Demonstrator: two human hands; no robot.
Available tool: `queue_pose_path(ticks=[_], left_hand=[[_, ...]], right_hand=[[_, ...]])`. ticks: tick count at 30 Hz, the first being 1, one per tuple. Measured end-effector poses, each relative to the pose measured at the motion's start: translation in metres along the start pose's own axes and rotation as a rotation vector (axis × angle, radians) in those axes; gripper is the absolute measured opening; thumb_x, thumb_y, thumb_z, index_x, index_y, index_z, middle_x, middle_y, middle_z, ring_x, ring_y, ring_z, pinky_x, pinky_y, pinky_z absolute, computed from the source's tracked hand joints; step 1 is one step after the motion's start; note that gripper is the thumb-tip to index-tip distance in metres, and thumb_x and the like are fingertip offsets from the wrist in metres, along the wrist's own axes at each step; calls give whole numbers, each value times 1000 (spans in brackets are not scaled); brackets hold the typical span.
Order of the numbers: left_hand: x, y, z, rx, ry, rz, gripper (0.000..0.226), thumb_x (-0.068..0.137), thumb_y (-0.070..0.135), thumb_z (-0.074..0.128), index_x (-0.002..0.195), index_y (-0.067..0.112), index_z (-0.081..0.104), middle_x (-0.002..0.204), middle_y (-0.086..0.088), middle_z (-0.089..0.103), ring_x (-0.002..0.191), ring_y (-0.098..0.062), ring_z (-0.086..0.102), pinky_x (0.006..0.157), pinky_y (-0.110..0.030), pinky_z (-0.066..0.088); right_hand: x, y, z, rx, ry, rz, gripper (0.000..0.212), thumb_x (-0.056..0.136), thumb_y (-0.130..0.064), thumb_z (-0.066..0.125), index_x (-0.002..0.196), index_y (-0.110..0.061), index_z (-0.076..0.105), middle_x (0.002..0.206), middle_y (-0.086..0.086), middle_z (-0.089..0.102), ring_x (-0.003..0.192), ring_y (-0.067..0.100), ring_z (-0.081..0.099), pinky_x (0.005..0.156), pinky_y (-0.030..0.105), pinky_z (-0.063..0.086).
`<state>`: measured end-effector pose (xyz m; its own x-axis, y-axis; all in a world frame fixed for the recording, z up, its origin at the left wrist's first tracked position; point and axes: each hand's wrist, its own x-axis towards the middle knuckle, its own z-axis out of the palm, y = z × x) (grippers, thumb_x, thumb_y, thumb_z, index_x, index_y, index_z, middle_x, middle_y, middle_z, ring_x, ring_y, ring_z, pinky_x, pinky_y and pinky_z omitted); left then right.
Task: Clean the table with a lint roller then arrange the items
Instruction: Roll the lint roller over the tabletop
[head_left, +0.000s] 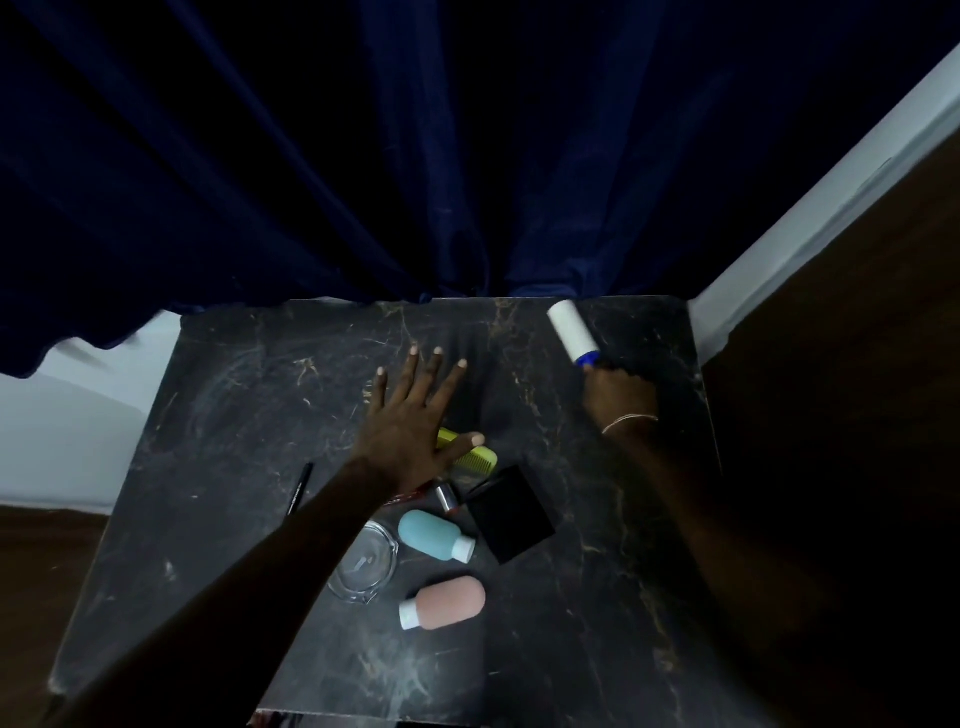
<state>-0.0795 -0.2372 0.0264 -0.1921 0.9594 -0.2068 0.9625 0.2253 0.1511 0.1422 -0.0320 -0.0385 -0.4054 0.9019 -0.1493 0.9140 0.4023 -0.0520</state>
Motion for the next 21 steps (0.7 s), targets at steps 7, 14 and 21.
queue_pose_path(ticks=[7, 14, 21], left_hand=[[-3, -6, 9, 1, -15, 4, 96, 91, 87, 23, 163, 34, -11, 172, -5, -15, 158, -29, -19, 126, -65, 2], [9, -10, 6, -25, -21, 19, 97, 90, 87, 23, 162, 34, -15, 171, -3, -18, 158, -27, -20, 127, -62, -2], [28, -10, 10, -40, -31, 80, 96, 91, 84, 26, 163, 34, -14, 172, -4, -14, 159, -29, -15, 128, -60, 0]], right_hand=[[21, 53, -8, -26, 35, 146, 35, 97, -30, 50, 95, -2, 70, 88, 20, 72, 81, 37, 70, 70, 39, 53], [-2, 5, -10, -61, -34, -90, 40, 103, -36, 37, 100, -10, 67, 88, 14, 74, 80, 34, 72, 69, 38, 56], [-39, -41, 2, -149, -93, -374, 25, 89, -34, 67, 82, -10, 69, 59, 13, 68, 49, 32, 67, 46, 33, 50]])
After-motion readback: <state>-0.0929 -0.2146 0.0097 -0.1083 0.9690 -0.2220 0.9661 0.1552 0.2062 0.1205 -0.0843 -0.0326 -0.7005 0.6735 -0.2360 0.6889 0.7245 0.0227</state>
